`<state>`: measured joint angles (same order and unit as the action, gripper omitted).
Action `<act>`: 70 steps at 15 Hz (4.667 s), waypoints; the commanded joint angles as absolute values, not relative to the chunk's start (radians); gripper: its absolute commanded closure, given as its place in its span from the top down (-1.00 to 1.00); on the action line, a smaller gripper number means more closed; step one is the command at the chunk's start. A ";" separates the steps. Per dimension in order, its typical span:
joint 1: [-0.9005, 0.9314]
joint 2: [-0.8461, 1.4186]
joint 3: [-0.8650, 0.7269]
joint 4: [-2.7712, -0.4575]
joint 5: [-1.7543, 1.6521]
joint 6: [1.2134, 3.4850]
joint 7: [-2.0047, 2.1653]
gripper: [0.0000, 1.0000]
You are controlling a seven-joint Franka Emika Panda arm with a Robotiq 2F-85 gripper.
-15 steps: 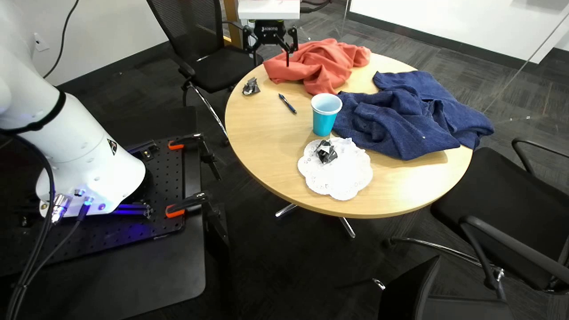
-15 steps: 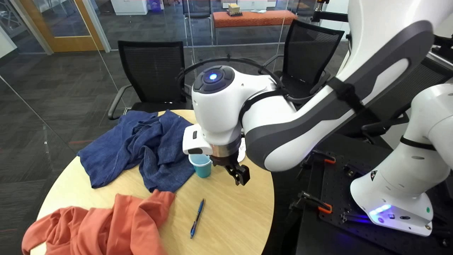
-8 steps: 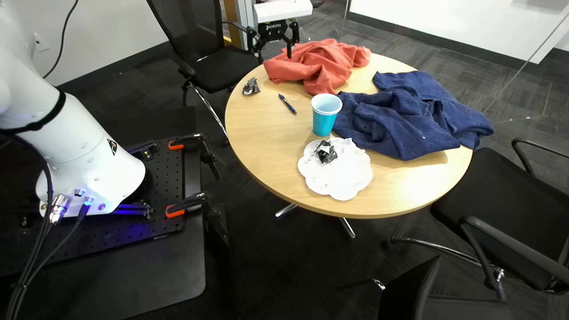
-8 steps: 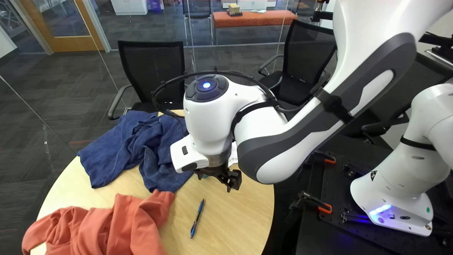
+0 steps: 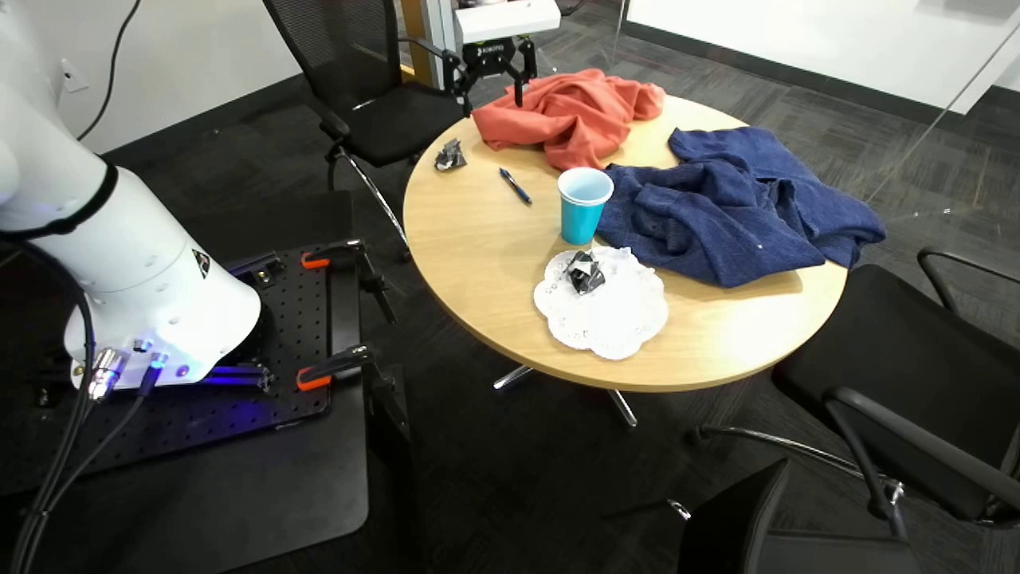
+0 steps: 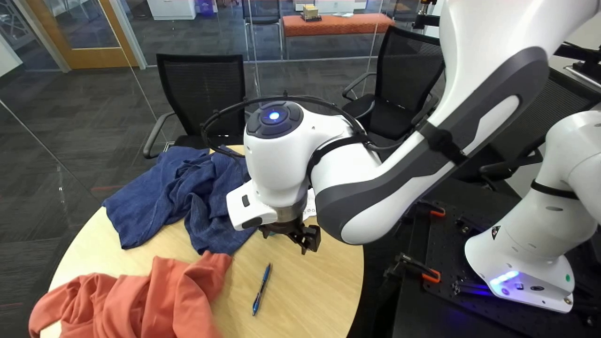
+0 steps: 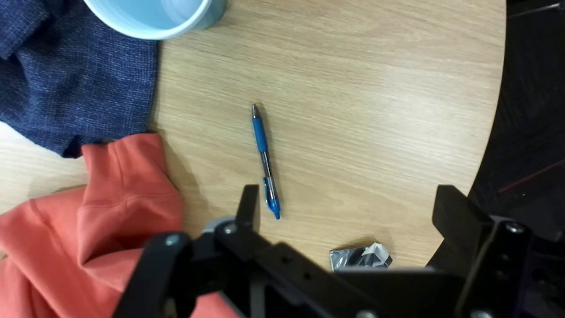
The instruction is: Put the pen in the cup
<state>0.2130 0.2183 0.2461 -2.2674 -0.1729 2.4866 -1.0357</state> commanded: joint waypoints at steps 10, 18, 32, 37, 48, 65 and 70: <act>0.266 0.550 0.235 -2.117 -0.376 2.719 -0.962 1.00; 0.299 0.721 0.235 -1.961 -0.373 2.696 -0.966 1.00; 0.305 0.834 0.201 -1.868 -0.382 2.686 -0.964 1.00; 0.299 0.855 0.202 -1.855 -0.378 2.682 -0.969 0.83; 0.307 0.812 0.195 -1.876 -0.370 2.684 -0.922 -1.00; 0.315 0.144 0.079 -2.329 -0.498 2.641 -0.084 -0.92; 0.270 -0.018 0.090 -2.408 -0.582 2.531 0.176 -0.92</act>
